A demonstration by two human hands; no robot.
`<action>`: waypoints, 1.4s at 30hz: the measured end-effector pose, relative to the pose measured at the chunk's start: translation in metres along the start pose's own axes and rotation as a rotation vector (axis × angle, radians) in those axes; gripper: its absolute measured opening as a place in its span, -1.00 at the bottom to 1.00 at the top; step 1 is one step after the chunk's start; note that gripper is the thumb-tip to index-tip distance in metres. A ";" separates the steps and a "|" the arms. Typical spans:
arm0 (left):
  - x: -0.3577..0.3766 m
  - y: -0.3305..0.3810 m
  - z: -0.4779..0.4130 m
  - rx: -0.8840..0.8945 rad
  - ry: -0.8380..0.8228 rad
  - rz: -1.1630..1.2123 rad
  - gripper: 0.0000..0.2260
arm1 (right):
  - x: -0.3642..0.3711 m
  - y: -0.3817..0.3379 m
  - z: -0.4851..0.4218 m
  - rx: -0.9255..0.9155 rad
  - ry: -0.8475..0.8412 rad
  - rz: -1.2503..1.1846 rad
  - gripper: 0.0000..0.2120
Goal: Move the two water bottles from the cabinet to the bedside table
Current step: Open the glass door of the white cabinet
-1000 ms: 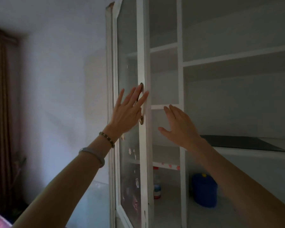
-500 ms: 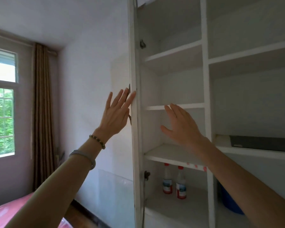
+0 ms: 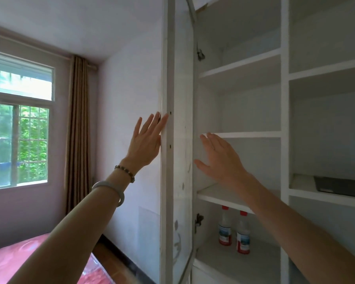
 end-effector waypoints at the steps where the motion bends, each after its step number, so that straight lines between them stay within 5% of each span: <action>1: 0.001 -0.004 0.002 -0.007 -0.005 0.001 -0.46 | 0.001 -0.002 0.000 -0.005 -0.004 -0.006 -0.30; 9: 0.007 -0.034 0.013 -0.083 -0.035 -0.103 -0.50 | 0.009 -0.007 -0.006 -0.027 -0.015 -0.001 -0.30; 24: 0.005 -0.087 0.035 -0.271 -0.196 -0.376 -0.12 | 0.040 -0.028 -0.029 -0.060 -0.008 -0.048 -0.32; 35: -0.008 -0.070 0.030 -0.254 -0.208 -0.326 -0.23 | 0.044 -0.025 -0.029 -0.056 -0.005 -0.067 -0.31; 42: -0.013 0.009 0.042 -0.110 -0.143 -0.148 -0.37 | 0.038 -0.003 -0.014 -0.027 -0.022 -0.090 -0.31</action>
Point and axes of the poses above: each hand's wrist, its own z-axis away from the middle knuckle, its own x-axis out of the palm, y = z × x, the point moved 5 cm from there along -z, towards the middle knuckle, and after that the axes turned 4 degrees about -z, right-handed, at the moved point
